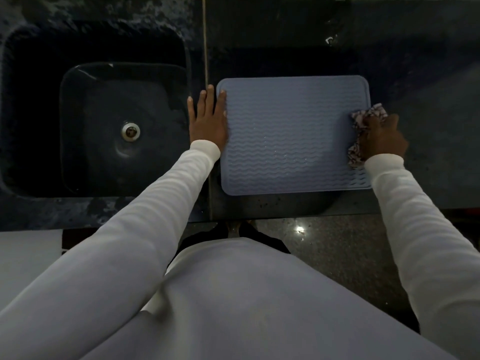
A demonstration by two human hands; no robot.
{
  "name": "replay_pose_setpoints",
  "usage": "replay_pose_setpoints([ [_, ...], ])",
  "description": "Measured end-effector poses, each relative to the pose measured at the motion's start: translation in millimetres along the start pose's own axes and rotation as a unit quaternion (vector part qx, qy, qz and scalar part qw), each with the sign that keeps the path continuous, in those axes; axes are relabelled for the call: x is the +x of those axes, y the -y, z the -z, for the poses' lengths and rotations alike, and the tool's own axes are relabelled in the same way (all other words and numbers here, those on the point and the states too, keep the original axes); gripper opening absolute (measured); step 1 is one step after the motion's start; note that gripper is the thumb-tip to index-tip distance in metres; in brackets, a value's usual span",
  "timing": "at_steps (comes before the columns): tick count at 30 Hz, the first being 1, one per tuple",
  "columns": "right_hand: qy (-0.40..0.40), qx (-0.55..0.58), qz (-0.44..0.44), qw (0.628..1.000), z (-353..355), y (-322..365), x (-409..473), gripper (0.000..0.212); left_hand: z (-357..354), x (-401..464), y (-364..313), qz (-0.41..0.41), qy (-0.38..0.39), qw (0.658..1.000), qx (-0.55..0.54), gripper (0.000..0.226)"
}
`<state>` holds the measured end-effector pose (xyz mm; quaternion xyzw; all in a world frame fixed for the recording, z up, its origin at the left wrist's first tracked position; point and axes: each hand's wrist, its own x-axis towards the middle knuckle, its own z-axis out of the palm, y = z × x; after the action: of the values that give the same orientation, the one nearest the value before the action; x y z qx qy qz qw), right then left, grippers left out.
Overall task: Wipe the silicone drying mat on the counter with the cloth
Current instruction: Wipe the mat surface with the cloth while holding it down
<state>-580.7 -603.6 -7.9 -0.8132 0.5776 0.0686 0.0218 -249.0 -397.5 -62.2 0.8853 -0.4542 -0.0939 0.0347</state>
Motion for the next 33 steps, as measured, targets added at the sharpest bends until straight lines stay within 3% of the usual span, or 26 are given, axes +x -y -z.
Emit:
replay_pose_setpoints([
  [9,-0.010,0.074,-0.040,0.996,18,20,-3,0.036,-2,1,-2,0.006,0.004,1.000,-0.008,0.053],
  [12,-0.023,0.132,0.044,0.990,35,67,-25,0.035,-1,2,0,0.001,0.006,1.000,-0.019,0.053],
  [16,0.019,0.195,0.198,0.960,29,162,-69,0.039,1,-2,-4,0.002,0.007,0.999,-0.033,0.052],
  [18,0.034,0.156,0.273,0.949,8,206,-90,0.039,1,-7,-5,0.003,0.002,0.999,-0.040,0.052],
  [20,0.040,0.111,0.281,0.952,-14,228,-104,0.038,1,-11,-6,-0.001,0.008,1.000,-0.030,0.053],
  [25,0.018,0.084,0.277,0.957,-23,204,-98,0.057,1,-12,-5,-0.002,0.026,1.000,-0.003,0.064],
  [28,0.040,0.084,0.263,0.960,-18,182,-88,0.058,4,-11,-6,-0.004,0.028,0.999,-0.016,0.065],
  [30,0.045,0.088,0.248,0.964,-18,164,-83,0.071,5,-11,-6,-0.002,0.027,0.999,-0.024,0.063],
  [33,0.050,0.088,0.208,0.973,-16,139,-76,0.056,1,-10,-7,0.003,0.019,1.000,-0.020,0.057],
])
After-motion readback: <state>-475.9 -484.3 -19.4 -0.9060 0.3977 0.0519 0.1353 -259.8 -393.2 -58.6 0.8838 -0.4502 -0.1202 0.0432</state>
